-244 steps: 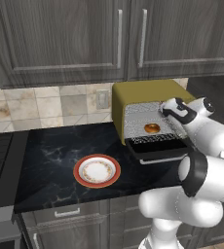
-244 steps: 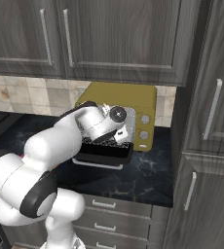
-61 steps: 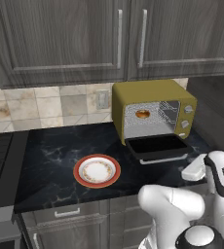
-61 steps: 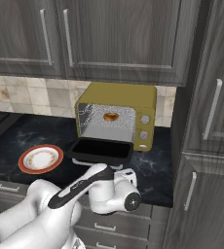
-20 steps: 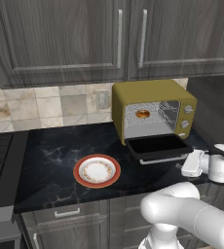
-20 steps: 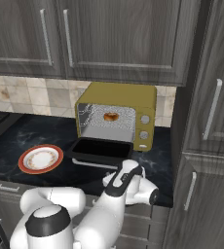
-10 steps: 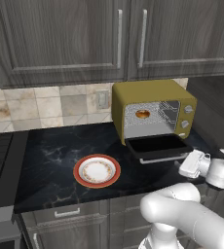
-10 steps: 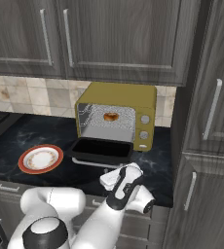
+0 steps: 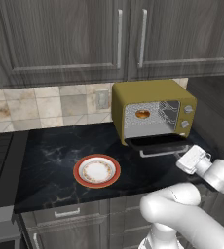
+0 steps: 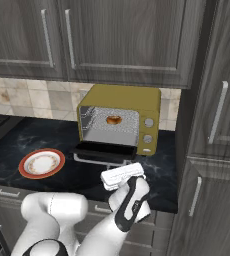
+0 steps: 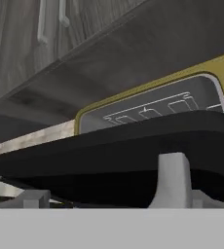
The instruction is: Pick up the bagel from the plate, place it on the toaster oven rack, close the door, and set the timer.
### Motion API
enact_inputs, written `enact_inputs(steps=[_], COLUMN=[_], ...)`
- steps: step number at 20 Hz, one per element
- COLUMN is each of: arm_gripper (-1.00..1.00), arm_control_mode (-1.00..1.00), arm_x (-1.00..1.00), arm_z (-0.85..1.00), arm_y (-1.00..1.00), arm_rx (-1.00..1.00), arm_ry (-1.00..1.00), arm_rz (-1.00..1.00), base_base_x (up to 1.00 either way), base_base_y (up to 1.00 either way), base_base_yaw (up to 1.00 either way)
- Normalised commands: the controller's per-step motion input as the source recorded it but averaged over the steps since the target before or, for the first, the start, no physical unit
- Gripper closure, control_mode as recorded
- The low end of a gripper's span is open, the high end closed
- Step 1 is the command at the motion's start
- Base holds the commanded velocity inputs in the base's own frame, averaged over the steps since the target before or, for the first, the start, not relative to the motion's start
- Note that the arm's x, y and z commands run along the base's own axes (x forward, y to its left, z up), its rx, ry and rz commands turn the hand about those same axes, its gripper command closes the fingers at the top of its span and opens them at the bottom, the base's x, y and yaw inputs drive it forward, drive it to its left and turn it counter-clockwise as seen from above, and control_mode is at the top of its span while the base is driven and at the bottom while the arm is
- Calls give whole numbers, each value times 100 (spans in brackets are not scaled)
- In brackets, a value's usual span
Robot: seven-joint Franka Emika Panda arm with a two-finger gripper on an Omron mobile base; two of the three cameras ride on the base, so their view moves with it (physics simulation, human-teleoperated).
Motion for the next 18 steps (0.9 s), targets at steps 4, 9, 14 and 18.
enact_inputs(steps=[4,9,14,18], arm_gripper=[-100,-100,-100,-100], arm_control_mode=[-100,-100,-100,-100], arm_x=[29,39,46,47], arm_z=[48,38,37,36], arm_y=[39,38,37,29], arm_rx=[17,16,15,14], arm_ry=[-19,-15,-9,-6], arm_rz=[-3,-3,-2,-1], base_base_x=[0,0,0,0], base_base_y=[0,0,0,0], base_base_yaw=[0,0,0,0])
